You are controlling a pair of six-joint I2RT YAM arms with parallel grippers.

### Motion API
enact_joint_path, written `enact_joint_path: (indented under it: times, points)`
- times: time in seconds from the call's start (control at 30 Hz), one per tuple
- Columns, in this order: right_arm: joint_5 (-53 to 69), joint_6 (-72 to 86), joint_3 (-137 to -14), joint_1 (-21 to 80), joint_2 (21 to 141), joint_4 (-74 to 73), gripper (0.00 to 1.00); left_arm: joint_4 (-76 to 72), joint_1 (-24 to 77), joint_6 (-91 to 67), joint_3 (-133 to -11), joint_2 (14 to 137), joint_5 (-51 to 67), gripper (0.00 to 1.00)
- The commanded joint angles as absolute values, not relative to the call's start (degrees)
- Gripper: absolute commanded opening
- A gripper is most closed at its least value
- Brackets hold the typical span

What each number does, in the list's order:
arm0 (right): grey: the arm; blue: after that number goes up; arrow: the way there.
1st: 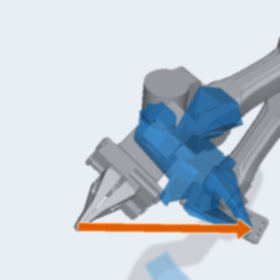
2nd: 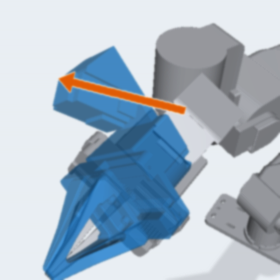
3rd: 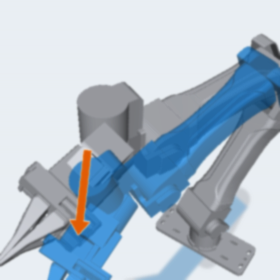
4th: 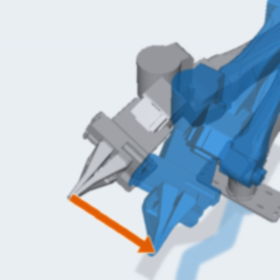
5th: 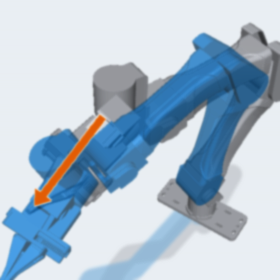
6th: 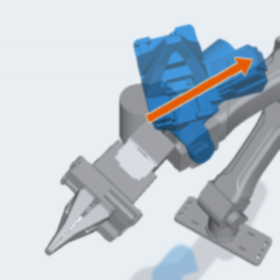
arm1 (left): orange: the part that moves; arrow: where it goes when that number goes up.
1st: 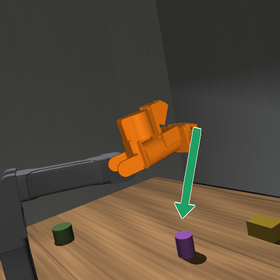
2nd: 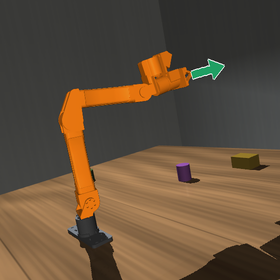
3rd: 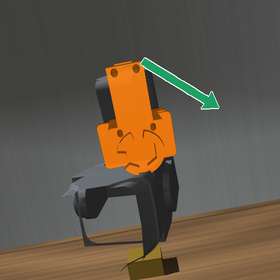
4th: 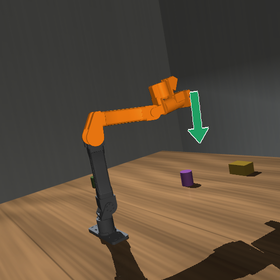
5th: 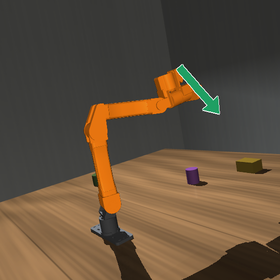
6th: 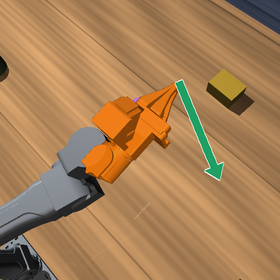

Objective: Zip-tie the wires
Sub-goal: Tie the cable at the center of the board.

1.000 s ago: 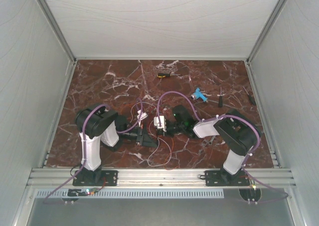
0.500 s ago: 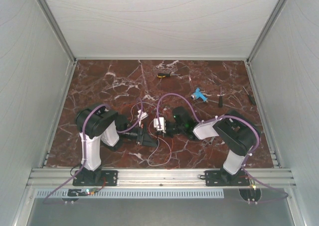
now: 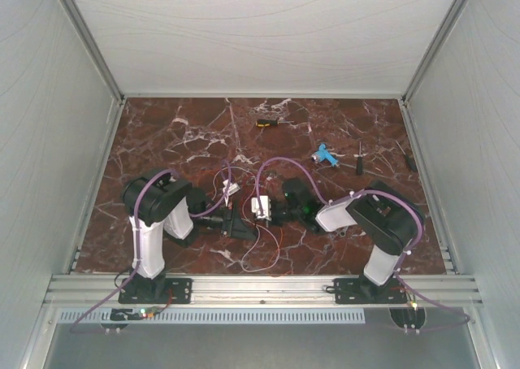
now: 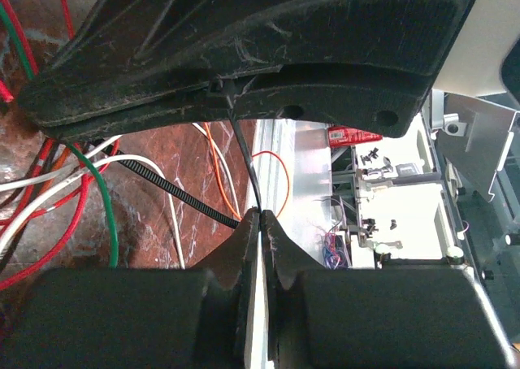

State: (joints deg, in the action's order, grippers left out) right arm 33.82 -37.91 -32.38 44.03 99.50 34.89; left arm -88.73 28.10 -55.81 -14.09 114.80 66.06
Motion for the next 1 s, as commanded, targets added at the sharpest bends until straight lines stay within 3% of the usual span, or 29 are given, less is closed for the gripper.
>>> enact_joint_path:
  times: [0.0, 0.53, 0.97]
  points:
    - [28.5, -41.38, -30.92, 44.58, 98.16, 39.62, 0.0, -104.85, 28.21, -57.62, -14.28, 115.18, 69.74, 0.0]
    - [18.75, -47.53, -24.79, 48.14, 98.39, 52.62, 0.0, -104.85, 28.56, -61.01, -15.26, 115.49, 67.1, 0.0]
    - [17.72, -48.56, -23.56, 49.82, 98.04, 54.53, 0.0, -104.85, 26.36, -63.44, -18.69, 117.63, 67.37, 0.0]
